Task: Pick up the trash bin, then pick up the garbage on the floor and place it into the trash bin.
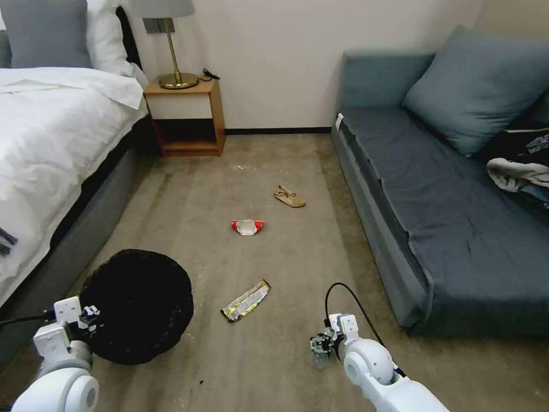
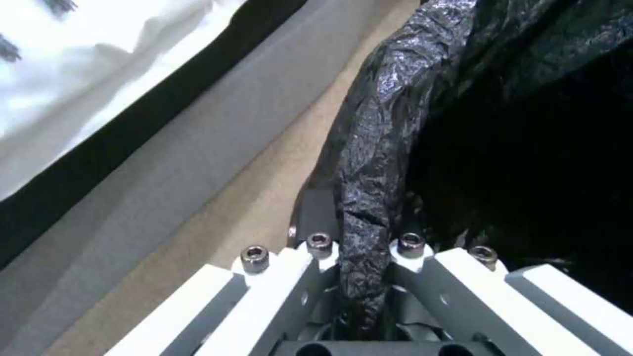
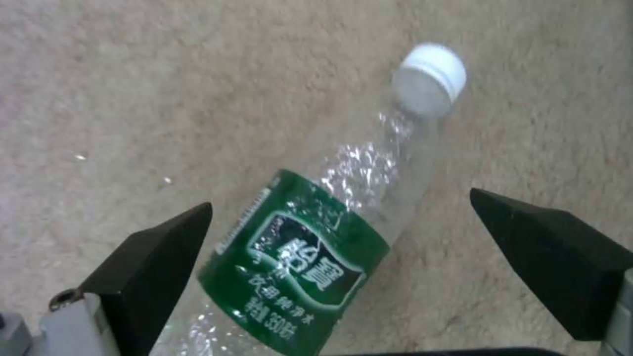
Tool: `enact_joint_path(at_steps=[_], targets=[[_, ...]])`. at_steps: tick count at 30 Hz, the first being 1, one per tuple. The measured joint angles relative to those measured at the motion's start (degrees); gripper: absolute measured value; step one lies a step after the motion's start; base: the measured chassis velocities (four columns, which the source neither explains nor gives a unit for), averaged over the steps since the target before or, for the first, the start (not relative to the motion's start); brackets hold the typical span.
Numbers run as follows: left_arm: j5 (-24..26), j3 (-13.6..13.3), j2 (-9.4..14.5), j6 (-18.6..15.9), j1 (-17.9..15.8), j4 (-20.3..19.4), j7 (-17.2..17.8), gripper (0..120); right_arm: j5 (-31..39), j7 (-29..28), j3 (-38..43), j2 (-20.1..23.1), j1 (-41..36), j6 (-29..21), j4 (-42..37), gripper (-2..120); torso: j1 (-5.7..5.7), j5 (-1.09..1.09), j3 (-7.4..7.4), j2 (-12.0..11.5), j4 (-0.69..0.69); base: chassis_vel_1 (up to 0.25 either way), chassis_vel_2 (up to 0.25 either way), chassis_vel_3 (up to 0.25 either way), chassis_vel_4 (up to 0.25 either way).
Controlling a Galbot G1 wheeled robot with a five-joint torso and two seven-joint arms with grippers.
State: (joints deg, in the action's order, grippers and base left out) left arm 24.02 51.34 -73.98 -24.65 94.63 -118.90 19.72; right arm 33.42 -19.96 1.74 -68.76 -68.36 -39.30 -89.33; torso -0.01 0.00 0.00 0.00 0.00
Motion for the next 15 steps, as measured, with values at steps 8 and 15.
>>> enact_joint_path(at_steps=[8, 15], targets=[[-0.38, -0.51, -0.44, 1.12, -0.52, 0.96, 0.18, 3, -3.67, 1.20, 1.50, -4.26, 0.67, 1.69, 5.57, 81, 0.00, 0.00, 0.00, 0.00, 0.00, 0.000, 0.000, 0.000, 0.000], [-1.14, -0.75, -0.81, 1.13, -0.81, 1.18, 0.19, 3, -8.63, 3.17, 1.47, -3.58, 0.18, 4.05, 6.00, 54, 0.00, 0.00, 0.00, 0.00, -0.01, 0.000, 0.000, 0.000, 0.000]])
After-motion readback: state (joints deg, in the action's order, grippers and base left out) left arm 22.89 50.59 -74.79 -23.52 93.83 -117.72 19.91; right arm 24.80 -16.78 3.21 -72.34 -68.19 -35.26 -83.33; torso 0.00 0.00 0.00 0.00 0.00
